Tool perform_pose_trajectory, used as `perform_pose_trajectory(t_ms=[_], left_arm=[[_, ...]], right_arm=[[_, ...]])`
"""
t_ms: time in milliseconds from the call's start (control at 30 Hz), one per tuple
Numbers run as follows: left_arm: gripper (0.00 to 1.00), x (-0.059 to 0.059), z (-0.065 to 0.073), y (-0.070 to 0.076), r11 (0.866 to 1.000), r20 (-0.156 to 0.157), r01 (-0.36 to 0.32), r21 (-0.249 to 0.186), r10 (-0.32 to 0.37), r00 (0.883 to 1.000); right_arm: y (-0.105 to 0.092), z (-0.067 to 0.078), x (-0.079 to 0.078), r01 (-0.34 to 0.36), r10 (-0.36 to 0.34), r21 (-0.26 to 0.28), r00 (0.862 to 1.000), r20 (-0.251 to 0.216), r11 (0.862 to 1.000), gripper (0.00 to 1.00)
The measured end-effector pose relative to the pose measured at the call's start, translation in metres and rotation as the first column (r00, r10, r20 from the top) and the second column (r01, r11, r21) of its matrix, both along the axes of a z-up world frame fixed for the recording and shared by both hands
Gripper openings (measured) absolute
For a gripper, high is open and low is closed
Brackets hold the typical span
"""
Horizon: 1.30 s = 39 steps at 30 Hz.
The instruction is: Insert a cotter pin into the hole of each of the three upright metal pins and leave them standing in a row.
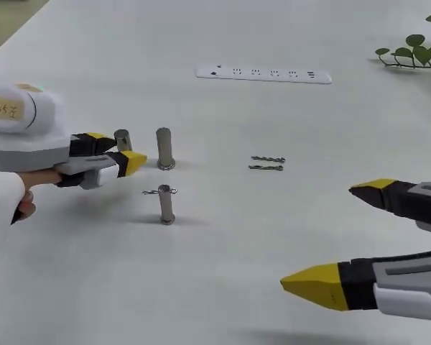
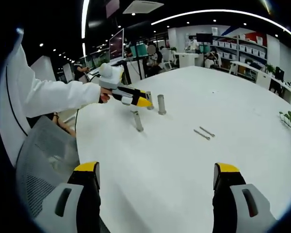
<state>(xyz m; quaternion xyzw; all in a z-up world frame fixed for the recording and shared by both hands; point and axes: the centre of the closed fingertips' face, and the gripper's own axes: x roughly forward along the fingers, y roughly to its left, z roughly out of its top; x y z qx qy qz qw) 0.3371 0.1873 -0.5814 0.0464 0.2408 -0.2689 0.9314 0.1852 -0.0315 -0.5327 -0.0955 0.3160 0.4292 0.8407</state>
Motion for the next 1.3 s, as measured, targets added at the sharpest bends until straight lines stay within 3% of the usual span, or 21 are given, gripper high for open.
perform_pose_trajectory(t_ms=[267, 367, 467, 633, 800, 900, 967, 1167, 1300], left_arm=[[0.21, 0.004, -0.001, 0.003, 1.000, 0.015, -0.016, 0.011, 0.015, 1.000], [0.17, 0.004, -0.003, 0.003, 0.999, 0.021, -0.022, 0.030, 0.021, 1.000], [0.11, 0.004, -0.003, 0.001, 0.999, 0.015, -0.029, 0.017, 0.028, 0.999], [0.11, 0.004, -0.004, 0.003, 0.999, -0.009, -0.042, -0.016, 0.041, 0.999], [0.10, 0.003, -0.003, 0.002, 1.000, -0.004, -0.028, -0.007, 0.028, 1.000], [0.10, 0.001, -0.003, 0.004, 0.999, 0.006, -0.024, 0.024, 0.024, 1.000], [0.09, 0.000, -0.003, 0.004, 0.999, -0.011, -0.030, 0.012, 0.030, 0.999], [0.09, -0.006, 0.018, -0.001, 0.999, 0.013, -0.029, -0.015, 0.029, 0.999], [0.09, -0.018, 0.038, -0.009, 1.000, 0.027, -0.019, -0.017, 0.019, 0.999]], right_arm=[[-0.003, -0.004, 0.001, -0.003, 0.002, -0.023, 1.000, -0.011, 1.000, 0.94], [-0.008, -0.006, 0.006, 0.011, -0.010, -0.058, 1.000, 0.009, 0.998, 0.94], [-0.007, -0.005, 0.005, 0.014, -0.014, -0.046, 1.000, 0.000, 0.999, 0.94], [-0.007, -0.007, 0.003, 0.002, -0.003, -0.050, 1.000, -0.013, 0.999, 0.93], [-0.006, -0.006, 0.002, 0.002, -0.002, -0.043, 1.000, -0.012, 0.999, 0.93], [-0.003, -0.003, -0.001, -0.016, 0.016, -0.032, 1.000, -0.005, 0.999, 0.91], [-0.001, -0.001, -0.001, -0.019, 0.019, -0.022, 1.000, 0.000, 1.000, 0.90], [0.002, 0.004, -0.001, -0.028, 0.029, -0.012, 0.999, 0.017, 1.000, 0.90], [0.003, 0.007, 0.000, -0.032, 0.032, -0.004, 0.999, 0.028, 0.999, 0.90]])
